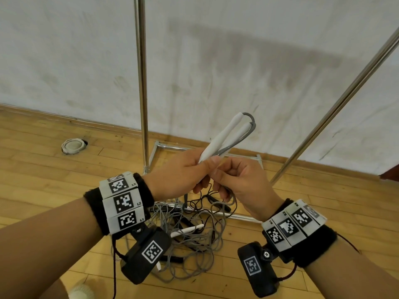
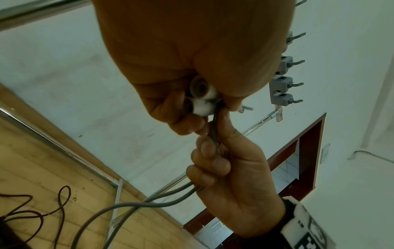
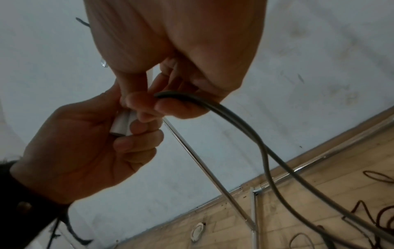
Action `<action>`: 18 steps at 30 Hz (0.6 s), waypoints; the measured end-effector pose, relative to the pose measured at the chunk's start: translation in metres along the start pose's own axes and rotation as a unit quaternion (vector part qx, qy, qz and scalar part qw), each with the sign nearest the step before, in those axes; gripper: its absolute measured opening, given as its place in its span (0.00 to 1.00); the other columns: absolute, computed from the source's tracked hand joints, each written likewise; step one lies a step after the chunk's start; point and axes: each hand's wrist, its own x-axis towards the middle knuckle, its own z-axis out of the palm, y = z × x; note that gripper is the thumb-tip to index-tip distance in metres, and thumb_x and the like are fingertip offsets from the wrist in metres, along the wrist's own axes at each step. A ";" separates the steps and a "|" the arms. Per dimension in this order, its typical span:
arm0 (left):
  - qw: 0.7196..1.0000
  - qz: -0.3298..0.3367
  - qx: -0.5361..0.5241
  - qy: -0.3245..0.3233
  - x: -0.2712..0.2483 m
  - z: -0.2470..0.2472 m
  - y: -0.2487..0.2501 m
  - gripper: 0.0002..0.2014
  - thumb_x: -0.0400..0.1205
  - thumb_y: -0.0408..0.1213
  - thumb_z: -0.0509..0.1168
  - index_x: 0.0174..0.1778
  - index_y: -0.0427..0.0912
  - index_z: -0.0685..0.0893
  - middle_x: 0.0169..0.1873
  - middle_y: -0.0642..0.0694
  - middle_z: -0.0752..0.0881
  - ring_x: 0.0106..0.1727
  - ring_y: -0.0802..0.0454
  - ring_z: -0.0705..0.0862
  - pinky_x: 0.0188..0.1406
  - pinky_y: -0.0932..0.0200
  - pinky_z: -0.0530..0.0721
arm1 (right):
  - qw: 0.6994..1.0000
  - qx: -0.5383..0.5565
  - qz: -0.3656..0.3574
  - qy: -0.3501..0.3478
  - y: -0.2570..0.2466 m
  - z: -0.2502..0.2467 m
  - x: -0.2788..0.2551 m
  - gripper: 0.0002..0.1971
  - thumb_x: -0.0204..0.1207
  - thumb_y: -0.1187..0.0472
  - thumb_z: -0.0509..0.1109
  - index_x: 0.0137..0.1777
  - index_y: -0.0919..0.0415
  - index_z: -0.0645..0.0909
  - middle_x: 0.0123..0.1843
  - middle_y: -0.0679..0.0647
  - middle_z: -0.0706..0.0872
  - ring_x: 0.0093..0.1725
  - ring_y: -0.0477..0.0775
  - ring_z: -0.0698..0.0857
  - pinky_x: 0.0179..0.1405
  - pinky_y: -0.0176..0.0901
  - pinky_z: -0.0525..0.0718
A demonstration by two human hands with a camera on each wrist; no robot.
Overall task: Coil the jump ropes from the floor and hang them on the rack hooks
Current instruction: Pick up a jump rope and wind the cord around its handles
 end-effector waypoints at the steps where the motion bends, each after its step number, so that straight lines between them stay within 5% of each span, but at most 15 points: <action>1: 1.000 -0.001 0.010 0.001 0.000 -0.001 0.000 0.17 0.88 0.52 0.56 0.42 0.44 0.79 0.28 0.47 0.83 0.27 0.50 0.80 0.29 0.52 0.79 | 1.000 -0.028 -0.001 0.000 0.001 -0.001 0.000 0.20 0.68 0.50 0.77 0.39 0.70 0.81 0.26 0.58 0.86 0.19 0.49 0.79 0.18 0.38 0.76; 4: 1.000 -0.003 0.027 0.002 0.000 -0.005 0.000 0.15 0.90 0.48 0.56 0.40 0.46 0.79 0.26 0.49 0.83 0.25 0.52 0.80 0.27 0.57 0.78 | 0.994 -0.100 -0.015 -0.030 0.002 -0.004 0.000 0.17 0.72 0.49 0.74 0.38 0.65 0.84 0.26 0.54 0.86 0.21 0.49 0.78 0.21 0.38 0.76; 6: 0.999 -0.009 0.035 0.011 -0.001 -0.007 0.001 0.14 0.89 0.47 0.57 0.41 0.46 0.79 0.26 0.50 0.83 0.25 0.54 0.80 0.26 0.60 0.79 | 0.990 -0.109 -0.017 -0.083 0.002 -0.010 0.000 0.08 0.79 0.57 0.72 0.40 0.58 0.87 0.29 0.52 0.87 0.25 0.49 0.81 0.26 0.36 0.78; 9: 0.999 -0.017 0.034 0.016 -0.002 -0.011 0.000 0.13 0.89 0.47 0.58 0.43 0.46 0.79 0.26 0.51 0.84 0.25 0.54 0.80 0.26 0.60 0.79 | 0.978 -0.138 0.012 -0.155 0.005 -0.026 -0.002 0.09 0.83 0.68 0.68 0.50 0.57 0.89 0.36 0.51 0.89 0.36 0.48 0.87 0.38 0.35 0.82; 18: 0.992 -0.021 0.060 -0.109 -0.013 -0.008 0.012 0.13 0.83 0.54 0.59 0.43 0.50 0.81 0.29 0.47 0.85 0.27 0.52 0.81 0.30 0.54 0.81 | 0.948 -0.277 -0.033 -0.153 0.024 -0.053 -0.013 0.14 0.78 0.42 0.68 0.43 0.49 0.89 0.26 0.50 0.84 0.25 0.45 0.79 0.29 0.35 0.78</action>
